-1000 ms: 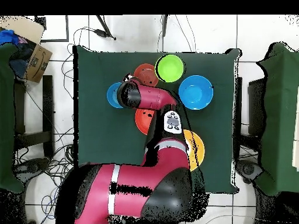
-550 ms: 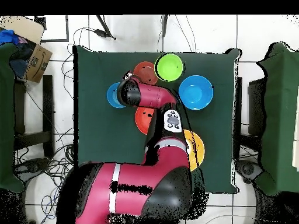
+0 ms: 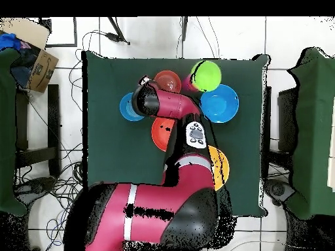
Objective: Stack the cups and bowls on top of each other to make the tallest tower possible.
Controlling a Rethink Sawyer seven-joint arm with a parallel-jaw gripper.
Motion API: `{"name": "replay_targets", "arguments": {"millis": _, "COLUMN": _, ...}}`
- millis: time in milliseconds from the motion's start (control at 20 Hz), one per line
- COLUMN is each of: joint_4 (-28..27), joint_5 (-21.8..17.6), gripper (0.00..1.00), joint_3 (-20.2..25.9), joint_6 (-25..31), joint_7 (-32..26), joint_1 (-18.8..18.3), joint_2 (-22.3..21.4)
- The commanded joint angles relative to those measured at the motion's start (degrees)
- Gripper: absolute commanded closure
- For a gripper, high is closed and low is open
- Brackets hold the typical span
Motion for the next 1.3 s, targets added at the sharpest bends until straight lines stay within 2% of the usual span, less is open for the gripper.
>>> {"name": "replay_targets", "arguments": {"millis": 50, "joint_4": 0.09, "joint_5": 1.04, "gripper": 1.00, "joint_3": 6.45, "joint_6": 1.40, "joint_7": 4.16, "joint_1": -1.10, "joint_2": 1.60}}
{"name": "replay_targets", "arguments": {"millis": 600, "joint_4": 0.72, "joint_5": 1.03, "gripper": 1.00, "joint_3": 7.42, "joint_6": 0.51, "joint_7": 3.96, "joint_1": -1.30, "joint_2": 1.48}}
{"name": "replay_targets", "arguments": {"millis": 950, "joint_4": 1.54, "joint_5": 0.42, "gripper": 1.00, "joint_3": 4.97, "joint_6": 0.94, "joint_7": 4.20, "joint_1": -0.66, "joint_2": 0.30}}
{"name": "replay_targets", "arguments": {"millis": 1250, "joint_4": 5.74, "joint_5": -0.63, "gripper": 1.00, "joint_3": 5.04, "joint_6": 0.71, "joint_7": 3.92, "joint_1": -2.58, "joint_2": -2.56}}
{"name": "replay_targets", "arguments": {"millis": 1300, "joint_4": 5.90, "joint_5": -0.65, "gripper": 0.00, "joint_3": 5.18, "joint_6": 0.79, "joint_7": 3.79, "joint_1": -2.80, "joint_2": -2.68}}
